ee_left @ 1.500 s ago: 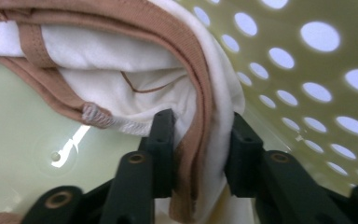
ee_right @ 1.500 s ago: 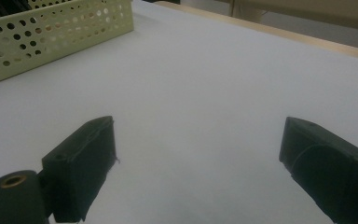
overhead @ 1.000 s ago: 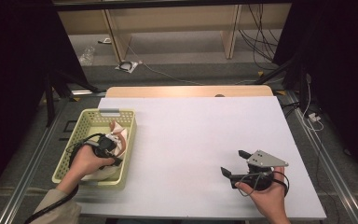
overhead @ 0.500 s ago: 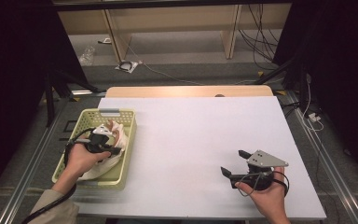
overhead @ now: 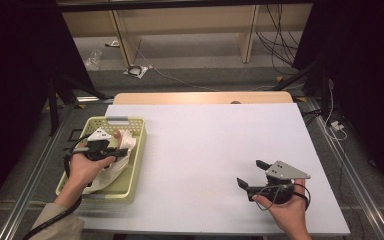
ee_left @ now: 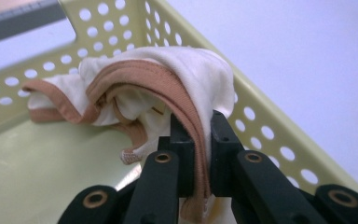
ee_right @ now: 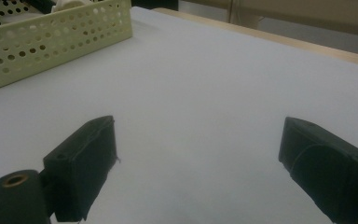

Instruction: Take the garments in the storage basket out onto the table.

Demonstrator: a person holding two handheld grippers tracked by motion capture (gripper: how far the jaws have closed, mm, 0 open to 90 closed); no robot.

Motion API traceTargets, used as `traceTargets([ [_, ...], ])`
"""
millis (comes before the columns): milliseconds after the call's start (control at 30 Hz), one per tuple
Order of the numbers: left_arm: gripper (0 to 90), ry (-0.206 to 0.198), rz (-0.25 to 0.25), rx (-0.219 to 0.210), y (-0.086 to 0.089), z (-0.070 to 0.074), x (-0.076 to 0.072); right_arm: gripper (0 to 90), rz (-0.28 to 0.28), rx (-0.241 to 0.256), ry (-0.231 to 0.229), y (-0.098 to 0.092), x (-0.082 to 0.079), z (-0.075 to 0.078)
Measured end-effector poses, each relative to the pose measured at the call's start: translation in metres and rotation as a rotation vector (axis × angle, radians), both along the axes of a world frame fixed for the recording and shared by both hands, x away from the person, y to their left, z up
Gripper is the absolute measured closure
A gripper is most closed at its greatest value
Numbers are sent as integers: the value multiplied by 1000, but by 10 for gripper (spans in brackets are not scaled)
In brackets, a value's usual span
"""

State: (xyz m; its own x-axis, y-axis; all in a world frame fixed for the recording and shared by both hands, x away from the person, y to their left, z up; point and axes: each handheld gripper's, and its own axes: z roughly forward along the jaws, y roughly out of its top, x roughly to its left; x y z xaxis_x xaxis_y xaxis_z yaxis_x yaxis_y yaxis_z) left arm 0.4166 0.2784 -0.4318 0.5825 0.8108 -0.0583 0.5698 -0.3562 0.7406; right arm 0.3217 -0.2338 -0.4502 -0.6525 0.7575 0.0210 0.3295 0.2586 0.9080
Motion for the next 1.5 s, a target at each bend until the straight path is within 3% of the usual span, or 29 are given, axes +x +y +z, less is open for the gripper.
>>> traceTargets([
  [200, 824, -50, 16, -50, 2, 4, -1, 121, 0, -1, -4, 0, 0, 0],
  [467, 826, -105, 49, -152, 7, 6, -1, 120, -1, 0, -7, 0, 0, 0],
  [633, 826, -153, 66, -187, 9, 10, -3, 120, -3, -3, -3, 0, 0, 0],
  [800, 826, -192, 74, -211, 10, 13, -3, 120, -5, 0, -8, 0, 0, 0],
  [1000, 825, -206, 73, -218, 11, 15, -4, 120, -4, 3, -11, 0, 0, 0],
  [1500, 826, -286, 86, -264, 10, 27, -8, 120, -3, 6, -14, 0, 0, 0],
])
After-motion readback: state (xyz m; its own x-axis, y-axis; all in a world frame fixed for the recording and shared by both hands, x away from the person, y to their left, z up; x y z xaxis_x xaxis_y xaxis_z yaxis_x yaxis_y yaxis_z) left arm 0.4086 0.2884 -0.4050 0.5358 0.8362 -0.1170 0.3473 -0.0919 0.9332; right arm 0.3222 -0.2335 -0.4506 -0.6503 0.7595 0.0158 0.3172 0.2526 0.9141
